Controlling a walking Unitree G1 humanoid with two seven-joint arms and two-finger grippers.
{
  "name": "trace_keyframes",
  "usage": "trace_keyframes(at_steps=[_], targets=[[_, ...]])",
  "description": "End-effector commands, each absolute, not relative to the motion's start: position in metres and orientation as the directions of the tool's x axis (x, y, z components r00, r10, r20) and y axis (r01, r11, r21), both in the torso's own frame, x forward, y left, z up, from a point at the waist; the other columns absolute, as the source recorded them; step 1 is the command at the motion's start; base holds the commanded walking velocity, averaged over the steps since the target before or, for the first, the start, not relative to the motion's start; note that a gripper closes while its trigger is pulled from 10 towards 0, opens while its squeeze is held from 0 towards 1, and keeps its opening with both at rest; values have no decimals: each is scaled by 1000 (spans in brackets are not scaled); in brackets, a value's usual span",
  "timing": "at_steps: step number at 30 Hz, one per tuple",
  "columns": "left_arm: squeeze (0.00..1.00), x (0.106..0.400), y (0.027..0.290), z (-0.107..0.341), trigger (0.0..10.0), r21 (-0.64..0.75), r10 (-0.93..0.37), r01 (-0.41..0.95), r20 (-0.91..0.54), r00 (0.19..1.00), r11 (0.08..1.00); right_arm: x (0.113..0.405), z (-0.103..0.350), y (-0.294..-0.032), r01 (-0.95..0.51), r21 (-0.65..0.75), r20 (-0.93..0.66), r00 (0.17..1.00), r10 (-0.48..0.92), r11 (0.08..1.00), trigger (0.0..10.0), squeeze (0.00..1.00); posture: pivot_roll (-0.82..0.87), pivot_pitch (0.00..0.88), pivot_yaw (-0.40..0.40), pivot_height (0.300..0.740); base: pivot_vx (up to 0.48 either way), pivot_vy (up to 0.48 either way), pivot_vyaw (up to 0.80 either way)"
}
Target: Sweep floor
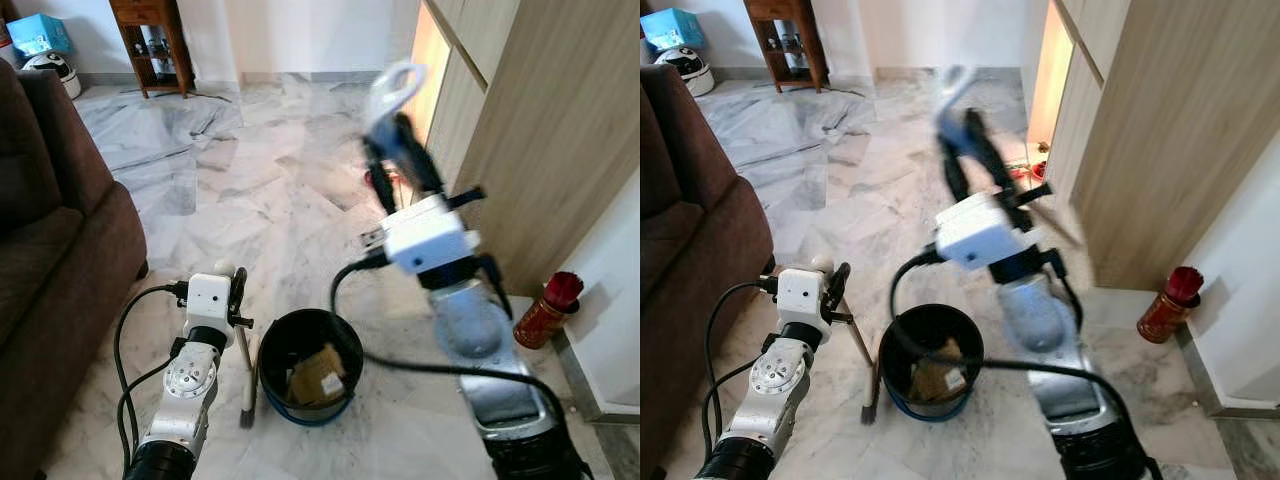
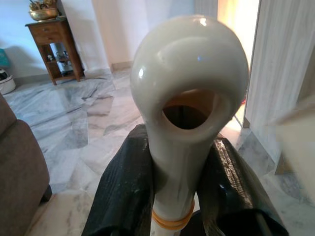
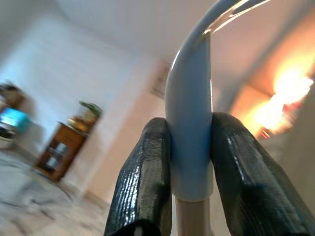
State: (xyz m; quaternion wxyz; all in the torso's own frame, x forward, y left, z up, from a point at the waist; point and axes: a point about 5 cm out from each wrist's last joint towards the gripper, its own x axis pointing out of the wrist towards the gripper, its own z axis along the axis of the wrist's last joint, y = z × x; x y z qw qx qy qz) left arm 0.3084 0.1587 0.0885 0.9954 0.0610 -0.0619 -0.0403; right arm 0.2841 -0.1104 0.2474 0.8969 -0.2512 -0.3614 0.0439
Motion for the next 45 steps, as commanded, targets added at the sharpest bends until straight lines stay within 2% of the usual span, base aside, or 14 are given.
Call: trace_keyframes(at_steps=[1, 10, 16, 29, 41, 45], targets=[[0, 310, 160, 97, 10000, 138, -96, 74, 162, 982, 988, 288, 246, -130, 156, -385, 634, 761, 138, 910, 10000, 0, -15, 60, 30, 740, 0, 0, 0], [0, 308, 161, 97, 10000, 142, -101, 79, 158, 982, 987, 295, 228, -173, 286, -285, 597, 800, -64, 915, 10000, 0, -11, 63, 34, 740, 0, 0, 0], [0, 306, 165, 96, 10000, 146, -104, 82, 153, 983, 986, 295, 215, -189, 332, -276, 568, 813, -126, 902, 10000, 0, -5, 66, 40, 740, 0, 0, 0], [0, 303, 162, 95, 10000, 135, -100, 79, 156, 983, 988, 301, 199, -196, 313, -209, 514, 841, -168, 927, 10000, 0, -2, 65, 41, 740, 0, 0, 0], [0, 301, 161, 95, 10000, 126, -110, 91, 156, 982, 988, 301, 186, -199, 302, -214, 483, 859, -168, 929, 10000, 0, -5, 48, 45, 740, 0, 0, 0], [0, 301, 160, 95, 10000, 125, -118, 99, 156, 981, 987, 302, 180, -196, 283, -208, 466, 870, -160, 936, 10000, 0, -6, 41, 46, 740, -292, 0, 0]])
